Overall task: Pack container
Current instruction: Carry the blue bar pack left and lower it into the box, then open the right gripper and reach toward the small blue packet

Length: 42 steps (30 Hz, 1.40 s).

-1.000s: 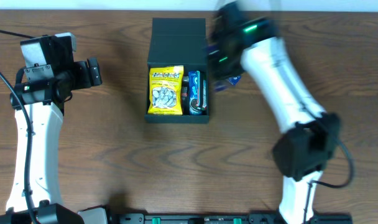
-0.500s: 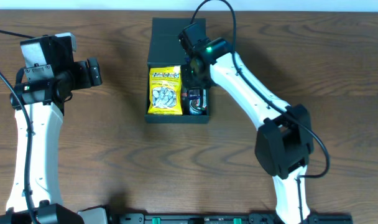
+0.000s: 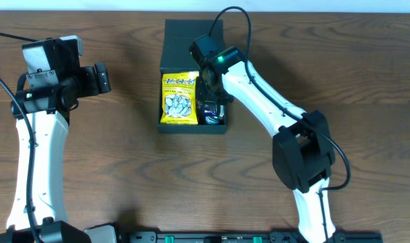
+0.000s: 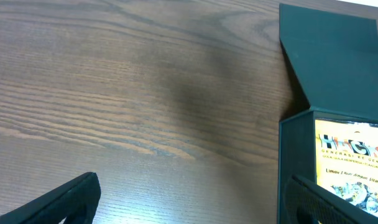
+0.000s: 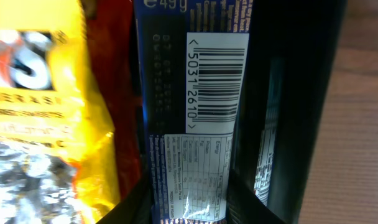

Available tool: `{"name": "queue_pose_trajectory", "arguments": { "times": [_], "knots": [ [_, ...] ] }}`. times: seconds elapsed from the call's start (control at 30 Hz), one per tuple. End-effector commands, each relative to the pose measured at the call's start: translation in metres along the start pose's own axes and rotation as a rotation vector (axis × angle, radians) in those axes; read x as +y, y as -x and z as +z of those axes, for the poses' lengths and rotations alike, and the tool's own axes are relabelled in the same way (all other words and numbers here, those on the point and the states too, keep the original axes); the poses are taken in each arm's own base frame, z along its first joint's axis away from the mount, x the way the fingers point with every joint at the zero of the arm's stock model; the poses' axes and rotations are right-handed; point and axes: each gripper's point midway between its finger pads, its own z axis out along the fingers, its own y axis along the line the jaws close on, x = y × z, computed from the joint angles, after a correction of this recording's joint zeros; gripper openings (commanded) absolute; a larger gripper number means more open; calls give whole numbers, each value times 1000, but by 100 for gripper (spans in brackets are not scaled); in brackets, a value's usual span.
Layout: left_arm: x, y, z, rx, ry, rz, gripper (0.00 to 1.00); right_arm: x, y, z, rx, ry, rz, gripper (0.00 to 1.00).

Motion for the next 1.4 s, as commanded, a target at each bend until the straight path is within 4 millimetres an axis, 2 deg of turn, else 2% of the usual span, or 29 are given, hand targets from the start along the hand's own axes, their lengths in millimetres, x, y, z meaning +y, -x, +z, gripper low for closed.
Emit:
{"name": "queue_pose_trajectory", "arguments": {
  "times": [0.0, 0.37, 0.53, 0.7, 0.8, 0.93, 1.0, 1.1, 1.23, 1.27, 1.37],
  "knots": [
    [2, 1, 1, 0, 0, -1, 95, -2, -11, 12, 32, -17, 4, 14],
    [2, 0, 1, 2, -1, -1, 95, -1, -7, 15, 10, -13, -78, 16],
    [2, 0, 1, 2, -1, -1, 95, -2, -6, 15, 6, -21, -96, 46],
    [1, 0, 1, 2, -4, -1, 95, -1, -3, 10, 2, -14, -94, 54],
    [1, 0, 1, 2, -4, -1, 96, 5, 5, -9, -21, 15, -89, 54],
    [1, 0, 1, 2, -4, -2, 95, 12, 31, -51, -124, 62, -97, 56],
    [1, 0, 1, 2, -4, -2, 95, 4, 50, -72, -200, 50, -76, 59],
    [1, 0, 1, 2, -4, -2, 95, -19, 72, -84, -258, 12, -38, 61],
    [1, 0, 1, 5, -4, -2, 96, -63, 96, -80, -298, -71, 12, 63],
    [1, 0, 1, 5, -4, -2, 96, -74, 104, -76, -313, -92, -5, 67],
    [1, 0, 1, 5, -4, -2, 95, -97, 124, -64, -341, -113, -105, 69]
  ]
}}
